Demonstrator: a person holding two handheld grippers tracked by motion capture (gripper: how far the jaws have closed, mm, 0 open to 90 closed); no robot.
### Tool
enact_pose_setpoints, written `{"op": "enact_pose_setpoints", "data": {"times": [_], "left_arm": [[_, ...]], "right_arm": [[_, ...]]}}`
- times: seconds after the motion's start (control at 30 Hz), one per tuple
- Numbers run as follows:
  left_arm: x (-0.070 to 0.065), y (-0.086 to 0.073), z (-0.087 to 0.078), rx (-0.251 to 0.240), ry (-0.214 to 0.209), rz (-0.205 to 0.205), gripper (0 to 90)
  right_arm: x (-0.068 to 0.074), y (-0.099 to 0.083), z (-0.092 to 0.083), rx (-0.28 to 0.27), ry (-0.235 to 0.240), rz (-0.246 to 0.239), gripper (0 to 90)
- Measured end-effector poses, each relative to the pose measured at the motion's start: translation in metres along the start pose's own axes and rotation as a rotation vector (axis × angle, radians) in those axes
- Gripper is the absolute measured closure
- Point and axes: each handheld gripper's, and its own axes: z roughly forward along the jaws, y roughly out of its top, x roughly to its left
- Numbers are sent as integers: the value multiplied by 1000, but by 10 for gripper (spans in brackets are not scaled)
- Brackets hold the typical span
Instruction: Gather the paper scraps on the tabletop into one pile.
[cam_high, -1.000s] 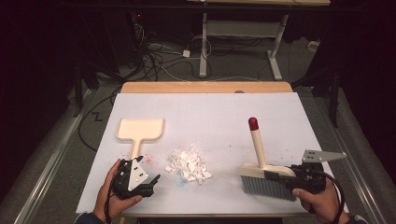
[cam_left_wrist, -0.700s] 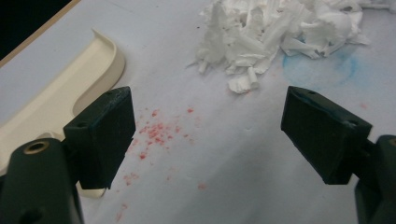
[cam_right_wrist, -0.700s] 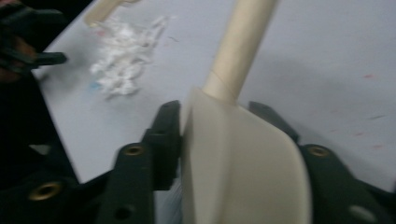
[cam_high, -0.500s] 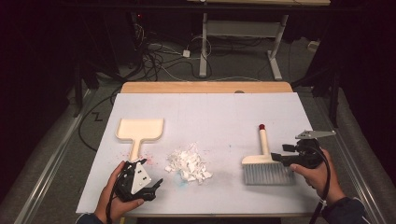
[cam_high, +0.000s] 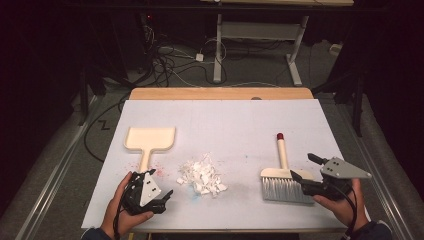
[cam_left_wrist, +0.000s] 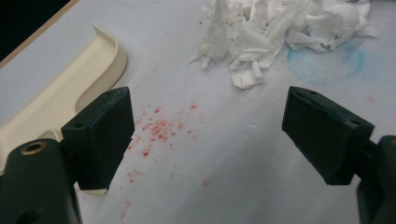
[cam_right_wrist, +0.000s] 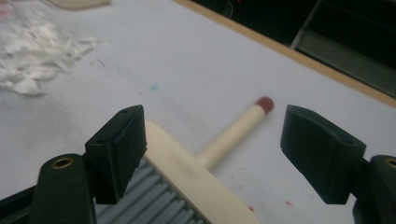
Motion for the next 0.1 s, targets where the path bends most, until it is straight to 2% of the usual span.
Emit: {"op": "enact_pose_setpoints", "data": {"times": [0.1], "left_arm": [[1, 1, 0, -5, 10, -5, 161]], "right_arm": [[7, 1, -2, -20, 15, -6, 223]]}}
